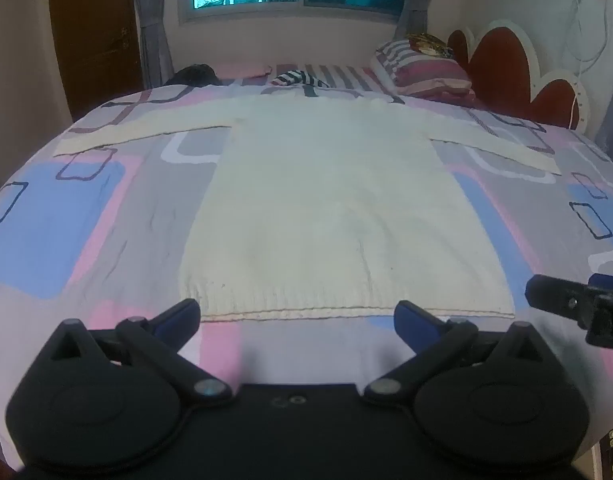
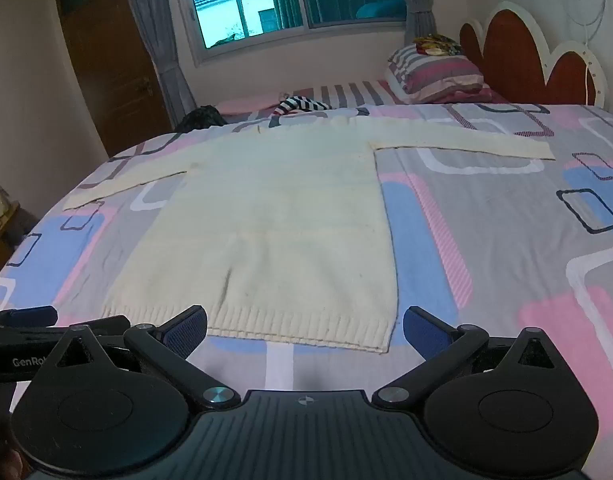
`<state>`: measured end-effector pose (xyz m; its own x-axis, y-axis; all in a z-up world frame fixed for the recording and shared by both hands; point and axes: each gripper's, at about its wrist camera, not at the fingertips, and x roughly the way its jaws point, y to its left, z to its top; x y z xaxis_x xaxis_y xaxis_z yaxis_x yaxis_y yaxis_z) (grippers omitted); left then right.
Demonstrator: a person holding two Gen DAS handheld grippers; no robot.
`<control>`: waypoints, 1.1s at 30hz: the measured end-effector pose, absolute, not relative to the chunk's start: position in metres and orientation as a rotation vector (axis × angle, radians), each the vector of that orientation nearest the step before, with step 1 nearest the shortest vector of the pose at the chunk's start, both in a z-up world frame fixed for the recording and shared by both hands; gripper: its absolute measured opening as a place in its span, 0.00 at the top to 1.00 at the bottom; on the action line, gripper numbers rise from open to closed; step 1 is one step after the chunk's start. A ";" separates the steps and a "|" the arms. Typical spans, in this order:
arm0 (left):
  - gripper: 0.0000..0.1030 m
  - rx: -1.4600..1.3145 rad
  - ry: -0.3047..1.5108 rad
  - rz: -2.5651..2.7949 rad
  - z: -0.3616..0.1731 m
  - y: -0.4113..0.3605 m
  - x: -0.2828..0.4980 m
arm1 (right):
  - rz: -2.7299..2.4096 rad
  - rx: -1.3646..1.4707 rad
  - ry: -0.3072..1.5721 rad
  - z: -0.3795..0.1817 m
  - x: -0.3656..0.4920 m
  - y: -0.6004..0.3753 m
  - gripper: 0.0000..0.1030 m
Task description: Fold small clothes
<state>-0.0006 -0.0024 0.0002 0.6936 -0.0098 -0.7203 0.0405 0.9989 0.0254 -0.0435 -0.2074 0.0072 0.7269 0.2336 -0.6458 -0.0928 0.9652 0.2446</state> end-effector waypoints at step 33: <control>0.01 0.012 0.815 -0.022 -0.003 0.009 -0.003 | 0.172 0.239 0.743 0.001 -0.042 -0.206 0.00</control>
